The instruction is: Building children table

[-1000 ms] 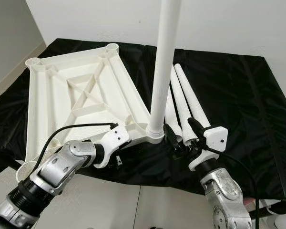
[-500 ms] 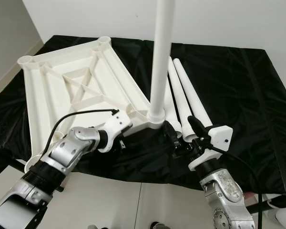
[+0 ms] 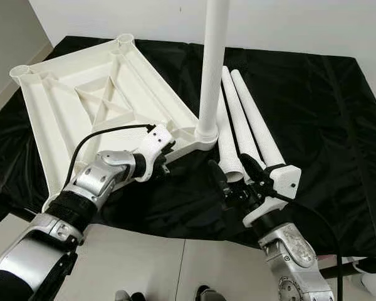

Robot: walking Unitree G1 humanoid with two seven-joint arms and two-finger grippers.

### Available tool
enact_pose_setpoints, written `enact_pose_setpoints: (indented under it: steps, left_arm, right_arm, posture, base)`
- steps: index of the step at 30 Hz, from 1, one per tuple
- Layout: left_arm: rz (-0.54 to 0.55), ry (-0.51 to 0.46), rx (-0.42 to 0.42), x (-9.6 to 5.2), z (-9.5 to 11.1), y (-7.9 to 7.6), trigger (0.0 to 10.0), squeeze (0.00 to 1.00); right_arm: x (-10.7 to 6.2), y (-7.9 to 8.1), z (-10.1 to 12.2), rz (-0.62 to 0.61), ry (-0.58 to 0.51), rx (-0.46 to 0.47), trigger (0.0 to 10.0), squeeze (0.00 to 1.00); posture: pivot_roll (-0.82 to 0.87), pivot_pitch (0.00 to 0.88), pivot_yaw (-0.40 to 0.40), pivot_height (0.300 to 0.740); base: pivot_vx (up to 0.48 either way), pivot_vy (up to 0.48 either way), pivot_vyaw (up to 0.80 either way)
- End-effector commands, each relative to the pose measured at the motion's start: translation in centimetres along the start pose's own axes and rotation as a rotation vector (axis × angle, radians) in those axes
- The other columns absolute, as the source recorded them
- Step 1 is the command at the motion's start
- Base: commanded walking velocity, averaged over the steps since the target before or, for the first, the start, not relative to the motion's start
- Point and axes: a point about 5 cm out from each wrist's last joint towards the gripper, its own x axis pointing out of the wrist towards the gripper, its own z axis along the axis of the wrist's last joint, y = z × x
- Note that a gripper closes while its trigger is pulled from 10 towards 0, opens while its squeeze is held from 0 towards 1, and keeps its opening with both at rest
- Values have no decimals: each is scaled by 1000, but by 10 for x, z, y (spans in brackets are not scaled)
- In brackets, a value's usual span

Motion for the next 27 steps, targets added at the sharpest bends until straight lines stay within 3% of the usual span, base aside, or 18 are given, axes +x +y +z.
enact_pose_setpoints:
  steps: [1, 5, 15, 24, 27]
  left_arm:
    - [419, 104, -56, -7, -30, 24, 10000, 0]
    - [437, 57, -75, -7, -19, 29, 10000, 0]
    - [347, -110, -137, 16, 13, 10, 10000, 0]
    - [342, -167, -122, 29, 40, 4, 10000, 0]
    - [281, -202, -97, 30, 57, 0, 10000, 0]
  right_arm:
    - [-2, 4, 0, 23, 11, 17, 10000, 0]
    - [-1, 6, -3, 40, 22, 15, 10000, 0]
    - [7, 13, -7, 78, 24, 47, 10000, 0]
    - [13, 16, -6, 103, 14, 57, 10000, 0]
    - [13, 19, -5, 112, 11, 57, 10000, 0]
  posture:
    - [-159, 235, 60, 740]
    - [-154, 226, 56, 740]
    - [-123, 214, 44, 740]
    - [-126, 214, 43, 740]
    - [-132, 217, 50, 740]
  base:
    - [0, 0, 0]
    - [0, 0, 0]
    - [0, 0, 0]
    - [0, 0, 0]
    - [0, 0, 0]
